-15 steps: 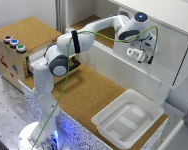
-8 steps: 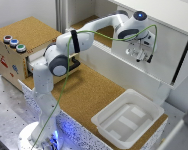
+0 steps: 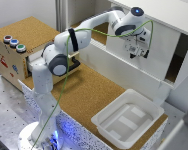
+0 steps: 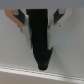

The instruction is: Slide the door all the way to the left

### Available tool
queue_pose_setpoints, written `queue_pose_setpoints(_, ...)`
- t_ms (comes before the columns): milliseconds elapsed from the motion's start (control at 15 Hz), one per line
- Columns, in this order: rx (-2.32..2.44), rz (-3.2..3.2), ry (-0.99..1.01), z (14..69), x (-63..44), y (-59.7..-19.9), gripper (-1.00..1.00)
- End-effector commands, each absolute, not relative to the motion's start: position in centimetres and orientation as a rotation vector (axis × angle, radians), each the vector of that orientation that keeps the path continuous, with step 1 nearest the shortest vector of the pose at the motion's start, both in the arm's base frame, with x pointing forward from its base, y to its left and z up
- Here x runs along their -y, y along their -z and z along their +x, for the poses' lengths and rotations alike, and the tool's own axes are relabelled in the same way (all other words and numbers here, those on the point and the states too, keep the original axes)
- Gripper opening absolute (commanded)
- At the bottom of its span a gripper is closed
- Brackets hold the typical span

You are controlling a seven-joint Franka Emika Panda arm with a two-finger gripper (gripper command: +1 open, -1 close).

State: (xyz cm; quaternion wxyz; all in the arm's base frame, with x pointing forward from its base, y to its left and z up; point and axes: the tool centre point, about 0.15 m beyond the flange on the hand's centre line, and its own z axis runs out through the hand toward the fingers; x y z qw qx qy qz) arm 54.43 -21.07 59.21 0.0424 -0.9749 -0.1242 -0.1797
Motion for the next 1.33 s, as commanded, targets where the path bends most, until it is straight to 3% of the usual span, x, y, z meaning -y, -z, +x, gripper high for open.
queue_pose_setpoints(0, 0.378, -3.010, 0.594, 53.3, 15.8, -59.3, -1.00)
queue_pose_setpoints(1267, 0.367, -3.059, 0.615, 53.3, 1.7, -59.7, -1.00)
